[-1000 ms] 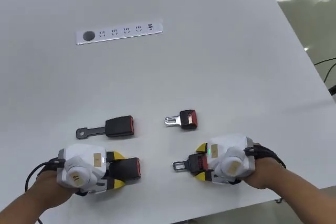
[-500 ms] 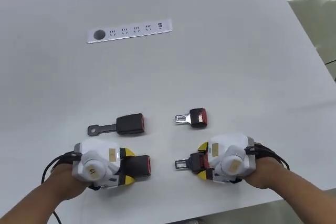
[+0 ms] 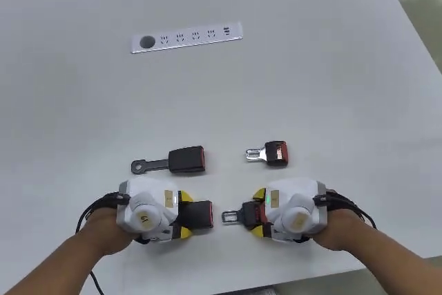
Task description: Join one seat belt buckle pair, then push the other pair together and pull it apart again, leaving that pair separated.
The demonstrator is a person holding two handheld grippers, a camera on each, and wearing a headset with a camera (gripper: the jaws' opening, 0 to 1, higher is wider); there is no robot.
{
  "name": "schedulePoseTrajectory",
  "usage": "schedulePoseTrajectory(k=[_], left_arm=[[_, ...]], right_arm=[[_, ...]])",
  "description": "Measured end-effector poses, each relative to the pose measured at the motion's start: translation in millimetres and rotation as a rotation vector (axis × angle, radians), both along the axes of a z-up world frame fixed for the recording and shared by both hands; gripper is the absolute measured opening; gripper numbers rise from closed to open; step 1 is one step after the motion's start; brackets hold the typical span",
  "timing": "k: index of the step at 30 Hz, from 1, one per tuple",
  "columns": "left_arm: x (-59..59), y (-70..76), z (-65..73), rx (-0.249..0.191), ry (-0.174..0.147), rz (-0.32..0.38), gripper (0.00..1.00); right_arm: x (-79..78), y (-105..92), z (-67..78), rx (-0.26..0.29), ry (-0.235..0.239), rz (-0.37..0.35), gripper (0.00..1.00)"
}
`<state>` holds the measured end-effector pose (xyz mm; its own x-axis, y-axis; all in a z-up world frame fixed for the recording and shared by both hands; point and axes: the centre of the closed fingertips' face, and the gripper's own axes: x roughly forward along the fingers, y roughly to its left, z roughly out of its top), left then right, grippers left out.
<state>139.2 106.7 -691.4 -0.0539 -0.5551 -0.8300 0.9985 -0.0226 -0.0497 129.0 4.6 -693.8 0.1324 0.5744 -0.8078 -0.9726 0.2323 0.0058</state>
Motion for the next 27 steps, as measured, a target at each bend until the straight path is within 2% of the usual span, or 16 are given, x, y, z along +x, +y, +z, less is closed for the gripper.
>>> schedulePoseTrajectory(k=[17,18,27], left_arm=[[1.5,-0.3,-3.4,0.015,0.000,0.006,0.34],[1.3,0.3,-3.8,0.019,-0.002,0.003,0.34],[0.3,-1.7,-3.8,0.015,-0.007,0.019,0.33]], right_arm=[[3.8,33.9,-1.1,0.016,-0.012,-0.013,0.34],[3.8,35.5,-0.6,-0.005,-0.019,0.005,0.34],[4.9,35.2,-1.5,0.004,-0.011,-0.007,0.33]])
